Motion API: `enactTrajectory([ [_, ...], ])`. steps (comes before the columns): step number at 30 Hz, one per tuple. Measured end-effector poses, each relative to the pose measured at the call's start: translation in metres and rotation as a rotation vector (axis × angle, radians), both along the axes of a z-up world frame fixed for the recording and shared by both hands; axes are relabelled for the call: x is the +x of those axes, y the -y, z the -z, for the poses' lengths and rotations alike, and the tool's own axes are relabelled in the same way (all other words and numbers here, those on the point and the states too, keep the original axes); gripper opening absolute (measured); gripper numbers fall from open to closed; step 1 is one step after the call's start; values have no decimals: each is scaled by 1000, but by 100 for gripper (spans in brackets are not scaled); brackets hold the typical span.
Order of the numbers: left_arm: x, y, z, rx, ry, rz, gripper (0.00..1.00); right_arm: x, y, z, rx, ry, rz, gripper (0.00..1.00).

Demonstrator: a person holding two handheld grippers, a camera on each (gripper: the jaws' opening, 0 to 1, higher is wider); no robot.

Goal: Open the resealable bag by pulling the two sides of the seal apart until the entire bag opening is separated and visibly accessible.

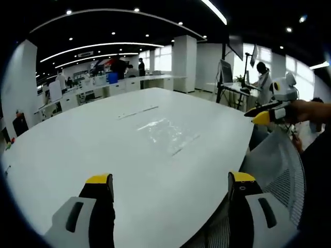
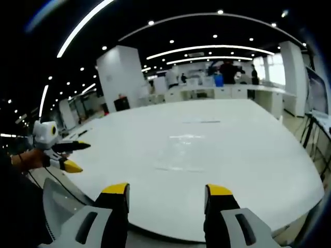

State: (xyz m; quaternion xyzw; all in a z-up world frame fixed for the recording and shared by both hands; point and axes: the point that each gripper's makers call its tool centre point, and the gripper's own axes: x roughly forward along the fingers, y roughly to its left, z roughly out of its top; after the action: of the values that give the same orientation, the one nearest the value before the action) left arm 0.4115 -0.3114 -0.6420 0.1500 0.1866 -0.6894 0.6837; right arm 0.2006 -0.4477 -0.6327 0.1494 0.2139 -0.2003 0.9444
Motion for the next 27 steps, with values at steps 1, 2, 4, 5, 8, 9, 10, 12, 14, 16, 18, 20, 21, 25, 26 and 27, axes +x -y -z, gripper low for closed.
enactTrajectory([
  [1,0,0,0,0,-3,-2,90,0,0,0,0,-2,-1,56],
  [2,0,0,1,1,-4,-3,90,0,0,0,0,-3,-1,56],
  [4,0,0,0,0,-4,-2,90,0,0,-1,-1,-4,2,56],
  [5,0,0,0,0,-3,-1,90,0,1,-1,-1,-4,3,56],
  [8,0,0,-2,-9,-5,-1,90,0,1,-1,0,-2,2,56],
  [9,0,1,-4,-21,-13,-6,90,0,1,-1,-1,-2,2,56],
  [10,0,1,-5,-30,-17,-9,90,0,1,-1,-1,-3,1,56],
  [12,0,1,-6,-31,-20,-11,90,0,1,-1,1,-4,2,56],
  [14,1,0,-3,-17,-9,-9,89,1,0,0,3,-5,0,56],
  [16,1,0,-1,-10,-8,-6,89,1,-1,1,6,-6,-1,56],
  [18,1,-1,0,-5,-7,-4,89,1,-1,2,9,-8,-3,56],
  [20,0,-1,1,-2,-8,-4,89,1,-2,2,10,-8,-3,56],
  [21,0,-2,1,-1,-8,-5,89,1,-2,2,10,-8,-3,56],
  [25,-1,-2,2,-2,-14,-5,89,1,-1,2,4,-12,-3,56],
  [26,-1,-2,2,-1,-15,-5,89,0,-1,2,4,-13,-3,56],
  [27,-1,-1,2,-1,-16,-4,89,0,-1,2,3,-13,-3,56],
])
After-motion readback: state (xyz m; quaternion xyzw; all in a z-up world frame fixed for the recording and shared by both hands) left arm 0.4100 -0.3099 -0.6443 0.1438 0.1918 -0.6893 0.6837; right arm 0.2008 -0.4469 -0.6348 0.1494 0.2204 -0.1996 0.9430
